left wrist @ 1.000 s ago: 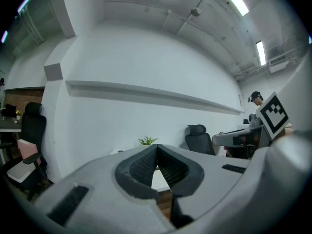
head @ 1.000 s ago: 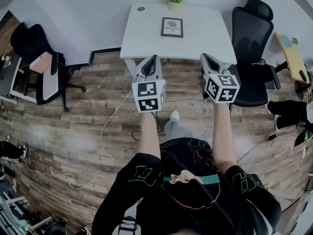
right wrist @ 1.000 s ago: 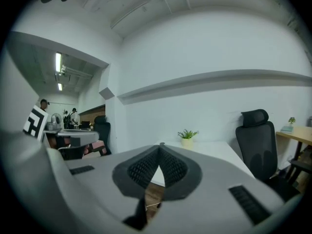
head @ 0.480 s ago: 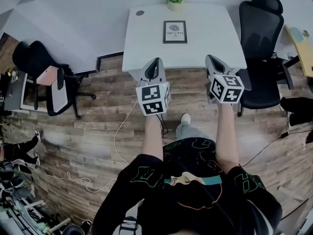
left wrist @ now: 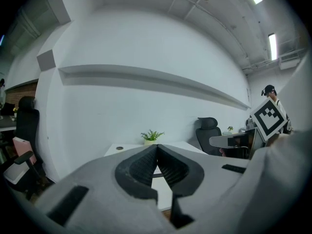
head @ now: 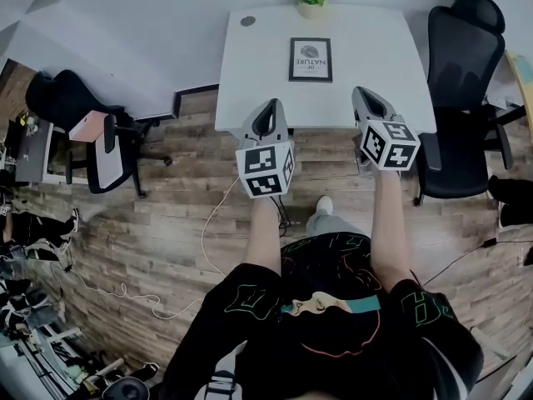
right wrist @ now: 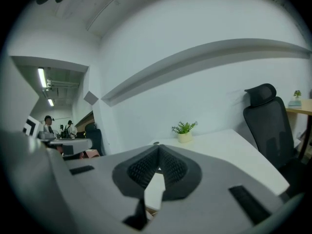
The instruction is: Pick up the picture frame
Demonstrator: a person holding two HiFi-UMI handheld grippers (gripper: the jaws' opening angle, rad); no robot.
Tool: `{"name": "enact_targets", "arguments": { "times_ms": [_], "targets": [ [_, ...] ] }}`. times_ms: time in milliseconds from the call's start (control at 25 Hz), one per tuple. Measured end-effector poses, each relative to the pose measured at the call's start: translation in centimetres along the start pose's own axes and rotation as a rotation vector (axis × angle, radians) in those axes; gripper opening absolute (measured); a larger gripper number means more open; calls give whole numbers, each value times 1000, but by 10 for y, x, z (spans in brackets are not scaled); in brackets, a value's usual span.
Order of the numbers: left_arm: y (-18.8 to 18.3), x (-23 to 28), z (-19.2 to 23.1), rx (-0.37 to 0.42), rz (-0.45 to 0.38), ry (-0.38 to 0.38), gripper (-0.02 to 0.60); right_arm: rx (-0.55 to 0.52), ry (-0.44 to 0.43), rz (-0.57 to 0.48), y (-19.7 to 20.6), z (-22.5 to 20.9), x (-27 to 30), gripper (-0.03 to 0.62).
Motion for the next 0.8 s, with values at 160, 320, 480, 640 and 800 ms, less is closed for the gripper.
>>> {"name": "enact_targets", "arguments": {
  "times_ms": [160,320,480,640,800],
  "targets": [
    [3,22,8,-5,18,-10,8,5,-11,11,-3,-10,21,3],
    [-4,49,7,4,20,-4,8,19,-17,31,-8,-25,37,5],
    [-11,76,5,25,25,-16,8,14,-9,18,-22,-45,49,3],
    [-15,93,-1,29,26,-15,8,13,4,1,-34,-61,52,5],
    [-23,103,4,39,28,-34,8,7,-6,-19,-47,-64,56,3]
  ]
}}
Point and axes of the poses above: the fingertips, and each gripper's own axes: x forward along the fingers, z to its left, y out of its underside, the point moved 1 cm from there along -x, backward along the fingers, and after that the axes turned 5 degrees about x, right-handed, at the moved point
